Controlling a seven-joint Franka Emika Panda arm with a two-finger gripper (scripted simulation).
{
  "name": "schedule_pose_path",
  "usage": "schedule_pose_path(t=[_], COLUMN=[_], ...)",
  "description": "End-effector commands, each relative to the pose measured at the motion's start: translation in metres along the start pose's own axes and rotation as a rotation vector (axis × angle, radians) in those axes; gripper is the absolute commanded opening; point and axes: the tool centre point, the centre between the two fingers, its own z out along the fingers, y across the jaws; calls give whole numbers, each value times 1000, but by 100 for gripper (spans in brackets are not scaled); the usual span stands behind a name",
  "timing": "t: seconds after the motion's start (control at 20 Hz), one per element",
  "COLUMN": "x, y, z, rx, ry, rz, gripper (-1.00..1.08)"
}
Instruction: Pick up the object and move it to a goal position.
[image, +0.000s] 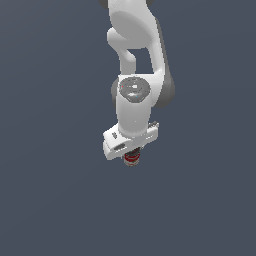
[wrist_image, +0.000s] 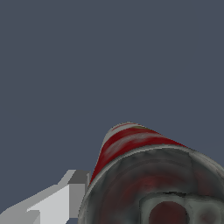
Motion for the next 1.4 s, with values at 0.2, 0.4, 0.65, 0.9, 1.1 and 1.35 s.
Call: schedule_pose_path(t=[0.2, 0.4, 0.65, 0.9, 1.1, 1.35], x=[3, 5, 8, 11, 13, 16], y=[-30, -48, -71, -92, -106, -118], z=[-74, -119, -175, -228, -263, -293], rx=[-3, -3, -3, -3, -3, -2], ry=[5, 5, 5, 6, 6, 6], rz=[-1, -1, -1, -1, -1, 0], gripper=[-100, -100, -100, -100, -100, -100])
